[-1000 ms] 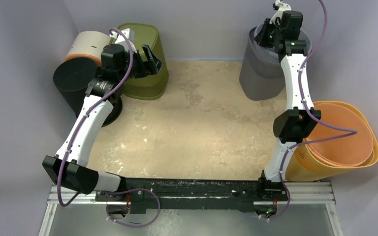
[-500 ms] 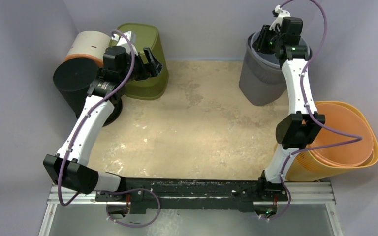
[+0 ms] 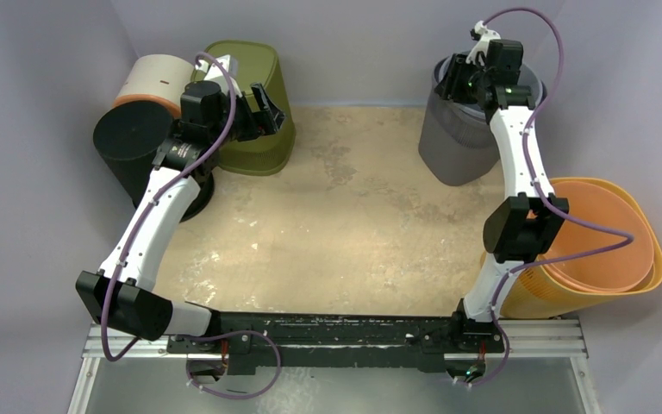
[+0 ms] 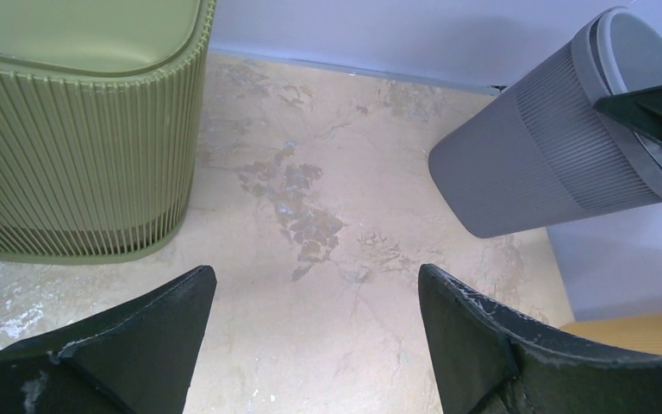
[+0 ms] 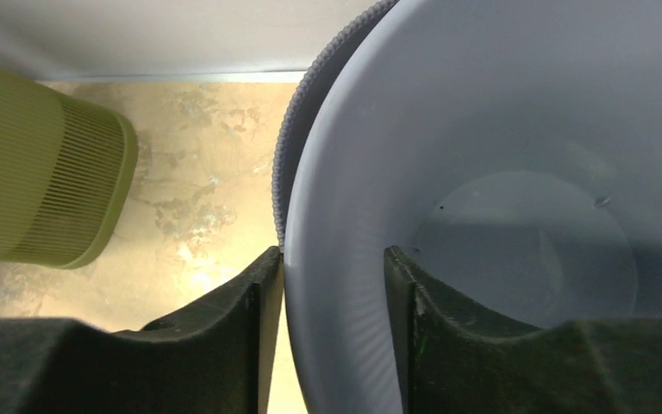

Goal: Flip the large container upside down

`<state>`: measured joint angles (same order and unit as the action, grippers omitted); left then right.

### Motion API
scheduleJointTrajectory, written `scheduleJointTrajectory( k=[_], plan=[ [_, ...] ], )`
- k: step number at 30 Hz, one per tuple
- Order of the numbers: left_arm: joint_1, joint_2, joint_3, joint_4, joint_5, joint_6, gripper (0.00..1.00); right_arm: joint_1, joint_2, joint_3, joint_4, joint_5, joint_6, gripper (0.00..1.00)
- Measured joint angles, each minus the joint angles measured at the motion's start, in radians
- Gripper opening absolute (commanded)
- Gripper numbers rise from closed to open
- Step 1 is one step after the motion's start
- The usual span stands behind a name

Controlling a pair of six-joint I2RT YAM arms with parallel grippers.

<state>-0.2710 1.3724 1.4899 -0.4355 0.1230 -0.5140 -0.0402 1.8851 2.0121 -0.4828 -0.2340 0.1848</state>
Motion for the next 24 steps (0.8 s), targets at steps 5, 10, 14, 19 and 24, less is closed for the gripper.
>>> scheduleJointTrajectory(
  k=[5,10,14,19,24],
  plan=[
    [0.0,0.0,0.0,0.0,0.0,0.0,0.84,0.002,0.001,-0.008,0.003,-0.039,0.003,0.11],
    [0.0,0.0,0.0,0.0,-0.001,0.0,0.84,0.001,0.002,0.005,0.013,-0.043,-0.045,0.01],
    [0.0,0.001,0.0,0.0,-0.002,0.001,0.84,-0.005,0.047,0.111,-0.053,-0.044,-0.055,0.01],
    [0.0,0.005,0.0,0.0,-0.004,0.001,0.84,-0.011,0.098,0.228,-0.116,-0.045,-0.055,0.02],
    [0.0,0.005,0.0,0.0,-0.004,0.001,0.84,-0.01,0.098,0.228,-0.126,-0.048,-0.058,0.1]
  ],
)
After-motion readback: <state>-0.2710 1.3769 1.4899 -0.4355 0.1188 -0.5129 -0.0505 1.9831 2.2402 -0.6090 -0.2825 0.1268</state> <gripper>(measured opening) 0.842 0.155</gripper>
